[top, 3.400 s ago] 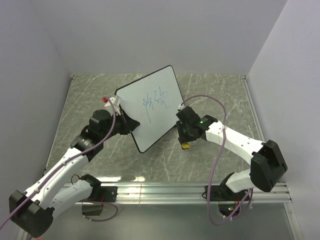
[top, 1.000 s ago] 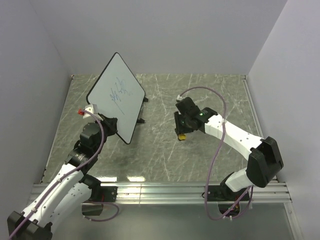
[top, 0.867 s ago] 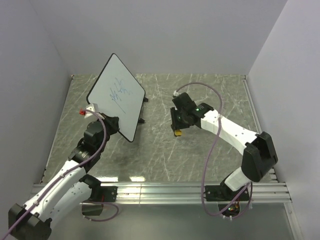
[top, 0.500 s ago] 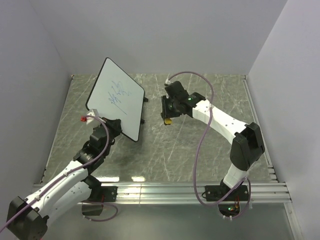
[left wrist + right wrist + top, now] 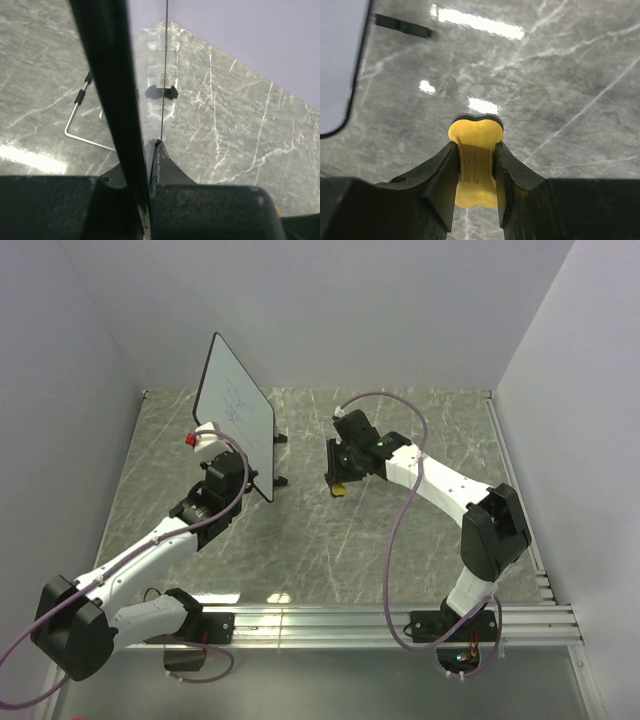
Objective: Erase the whiteboard
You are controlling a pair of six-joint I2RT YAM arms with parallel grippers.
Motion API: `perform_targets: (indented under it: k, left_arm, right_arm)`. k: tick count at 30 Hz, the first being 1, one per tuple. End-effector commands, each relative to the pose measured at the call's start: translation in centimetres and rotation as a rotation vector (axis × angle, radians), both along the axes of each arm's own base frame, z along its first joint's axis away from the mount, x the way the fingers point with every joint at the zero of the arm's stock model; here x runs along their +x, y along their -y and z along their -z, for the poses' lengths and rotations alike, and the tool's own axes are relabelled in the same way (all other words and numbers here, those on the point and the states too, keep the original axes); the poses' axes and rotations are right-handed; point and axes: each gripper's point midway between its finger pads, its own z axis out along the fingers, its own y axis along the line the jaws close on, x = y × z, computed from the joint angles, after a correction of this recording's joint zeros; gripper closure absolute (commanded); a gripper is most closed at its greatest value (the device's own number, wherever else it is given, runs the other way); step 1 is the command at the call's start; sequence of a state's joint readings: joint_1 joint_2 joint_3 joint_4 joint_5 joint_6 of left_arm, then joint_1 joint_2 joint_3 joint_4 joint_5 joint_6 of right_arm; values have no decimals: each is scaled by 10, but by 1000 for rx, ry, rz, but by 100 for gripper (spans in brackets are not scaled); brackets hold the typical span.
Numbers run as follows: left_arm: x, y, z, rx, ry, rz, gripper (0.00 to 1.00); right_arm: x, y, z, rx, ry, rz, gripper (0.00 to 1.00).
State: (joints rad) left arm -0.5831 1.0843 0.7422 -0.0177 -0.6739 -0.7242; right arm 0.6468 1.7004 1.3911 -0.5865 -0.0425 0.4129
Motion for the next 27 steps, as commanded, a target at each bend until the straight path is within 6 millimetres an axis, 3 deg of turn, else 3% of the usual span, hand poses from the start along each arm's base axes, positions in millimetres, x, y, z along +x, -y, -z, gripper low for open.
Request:
perform_targets:
  k: [1,5,7,8,10,11,17,20,22,25,27]
  left_arm:
    - [-40,-65,81,448,-298,-78,100]
    - [-29,-58,79,454,-251,-67,100]
    - [-27,-54,90,482,-294,-57,100]
    - [-23,-49,87,468,-297,-60,100]
    - [-26,-41,103,480,-351,-55,100]
    - [-22,-34,95,490,-330,-63,100]
    - [-19,-6,105,448,-400,-65,100]
    - [-24,-8,113,430,-414,-86,100]
    - [-27,-3,106,346,-377,-81,100]
    - [-38,0,101,254,-377,-72,100]
    - [-53,-9,105,269,-435,-85,100]
  right_arm:
    - [7,1,-17,72,49,26,100]
    - [7,4,-10,100,39,42,100]
    - [6,6,-4,112,24,50,100]
    - [3,8,2,110,10,55,100]
    - [2,11,4,118,10,64,100]
    - [0,13,10,120,1,70,100]
    - [-3,24,20,141,-14,96,100]
    - [-4,32,22,140,-12,107,100]
    - [-4,35,21,141,-8,109,100]
    - [-5,39,21,137,-8,108,100]
    - [-6,42,20,137,-3,110,100]
